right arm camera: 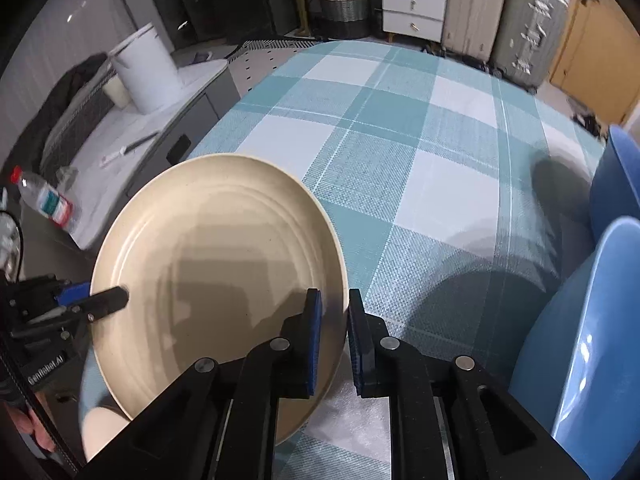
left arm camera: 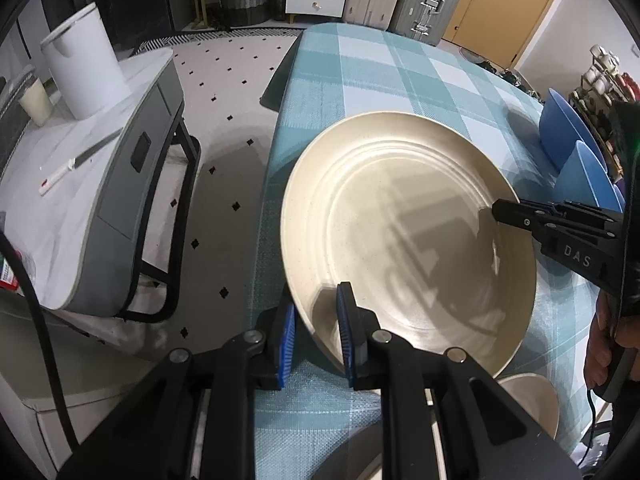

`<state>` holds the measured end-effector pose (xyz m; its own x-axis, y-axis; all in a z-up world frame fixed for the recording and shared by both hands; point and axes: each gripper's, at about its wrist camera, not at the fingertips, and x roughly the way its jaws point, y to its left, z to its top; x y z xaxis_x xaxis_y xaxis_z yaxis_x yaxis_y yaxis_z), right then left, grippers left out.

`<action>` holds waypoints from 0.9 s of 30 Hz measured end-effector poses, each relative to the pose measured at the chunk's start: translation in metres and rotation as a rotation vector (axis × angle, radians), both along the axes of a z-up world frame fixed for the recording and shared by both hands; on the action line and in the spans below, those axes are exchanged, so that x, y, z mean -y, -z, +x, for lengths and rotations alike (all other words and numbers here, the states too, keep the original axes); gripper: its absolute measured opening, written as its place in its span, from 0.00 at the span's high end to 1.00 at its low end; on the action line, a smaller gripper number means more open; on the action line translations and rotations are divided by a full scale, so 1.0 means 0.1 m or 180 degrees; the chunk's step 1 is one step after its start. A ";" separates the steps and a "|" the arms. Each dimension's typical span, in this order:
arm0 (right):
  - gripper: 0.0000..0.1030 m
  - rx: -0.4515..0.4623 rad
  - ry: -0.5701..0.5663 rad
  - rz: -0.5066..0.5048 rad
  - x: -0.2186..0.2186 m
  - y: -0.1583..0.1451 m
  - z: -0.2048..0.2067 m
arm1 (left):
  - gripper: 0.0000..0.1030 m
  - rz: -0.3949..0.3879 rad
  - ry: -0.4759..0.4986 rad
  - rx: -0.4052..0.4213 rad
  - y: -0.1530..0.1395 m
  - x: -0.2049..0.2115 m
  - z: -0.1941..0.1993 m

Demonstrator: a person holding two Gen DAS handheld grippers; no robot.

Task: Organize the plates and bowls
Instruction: 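Carry the cream plate with both grippers over the stacked cream plates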

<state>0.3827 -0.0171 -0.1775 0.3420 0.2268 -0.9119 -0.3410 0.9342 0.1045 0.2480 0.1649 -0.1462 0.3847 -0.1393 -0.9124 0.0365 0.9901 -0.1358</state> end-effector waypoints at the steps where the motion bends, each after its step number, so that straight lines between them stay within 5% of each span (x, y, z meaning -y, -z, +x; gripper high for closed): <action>1: 0.88 -0.0013 0.0024 0.0030 0.02 0.00 0.01 | 0.83 -0.0008 -0.0002 0.0011 -0.02 0.00 0.00; 27: 0.88 0.0185 -0.0052 0.0114 0.01 -0.49 -0.34 | 0.83 0.0021 -0.0054 0.0057 -0.34 0.01 -0.36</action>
